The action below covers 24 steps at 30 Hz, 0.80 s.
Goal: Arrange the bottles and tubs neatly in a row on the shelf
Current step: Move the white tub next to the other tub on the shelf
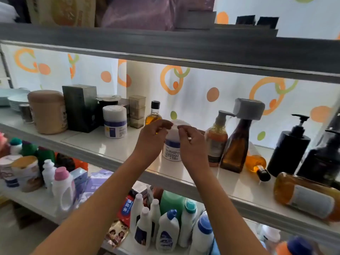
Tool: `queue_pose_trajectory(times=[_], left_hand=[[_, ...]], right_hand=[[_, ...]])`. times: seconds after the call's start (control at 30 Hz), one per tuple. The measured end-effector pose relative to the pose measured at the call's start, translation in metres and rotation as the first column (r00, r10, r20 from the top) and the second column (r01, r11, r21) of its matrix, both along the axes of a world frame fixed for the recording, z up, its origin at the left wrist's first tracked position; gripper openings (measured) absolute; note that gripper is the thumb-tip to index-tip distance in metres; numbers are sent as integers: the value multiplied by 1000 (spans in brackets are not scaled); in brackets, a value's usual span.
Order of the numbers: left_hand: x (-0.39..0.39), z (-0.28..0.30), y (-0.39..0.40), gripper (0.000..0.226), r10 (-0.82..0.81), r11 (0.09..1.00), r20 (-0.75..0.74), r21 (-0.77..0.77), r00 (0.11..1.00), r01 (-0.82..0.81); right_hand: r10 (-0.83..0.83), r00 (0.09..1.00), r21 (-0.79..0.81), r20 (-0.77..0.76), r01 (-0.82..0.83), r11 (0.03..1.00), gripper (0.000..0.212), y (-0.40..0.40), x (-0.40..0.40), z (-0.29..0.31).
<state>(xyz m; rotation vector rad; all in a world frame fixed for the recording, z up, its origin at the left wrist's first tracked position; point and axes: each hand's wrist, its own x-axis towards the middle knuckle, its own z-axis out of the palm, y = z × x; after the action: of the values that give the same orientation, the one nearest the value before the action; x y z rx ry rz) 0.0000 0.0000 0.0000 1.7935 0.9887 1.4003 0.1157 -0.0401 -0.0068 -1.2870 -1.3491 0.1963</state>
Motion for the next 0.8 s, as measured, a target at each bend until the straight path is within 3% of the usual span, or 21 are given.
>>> queue_pose_trajectory(times=[0.07, 0.17, 0.4, 0.57, 0.67, 0.8], left_hand=[[0, 2, 7, 34, 44, 998, 0, -37, 999, -44], [2, -4, 17, 39, 21, 992, 27, -127, 999, -18], [15, -22, 33, 54, 23, 980, 57, -199, 998, -12], [21, -29, 35, 57, 76, 990, 11, -119, 997, -74], [22, -30, 38, 57, 14, 995, 29, -102, 999, -11], [17, -25, 37, 62, -61, 983, 46, -170, 997, 68]], right_hand=[[-148, 984, 20, 97, 147, 989, 29, 10, 1, -3], [-189, 977, -14, 100, 192, 981, 42, 20, 7, -9], [-80, 995, -209, -52, 68, 976, 64, 36, 18, -19], [10, 987, -233, -158, -47, 971, 80, 44, 27, -18], [-37, 998, -213, -59, 23, 977, 94, 48, 25, -24], [-153, 987, -181, 40, 158, 971, 95, 49, 19, -21]])
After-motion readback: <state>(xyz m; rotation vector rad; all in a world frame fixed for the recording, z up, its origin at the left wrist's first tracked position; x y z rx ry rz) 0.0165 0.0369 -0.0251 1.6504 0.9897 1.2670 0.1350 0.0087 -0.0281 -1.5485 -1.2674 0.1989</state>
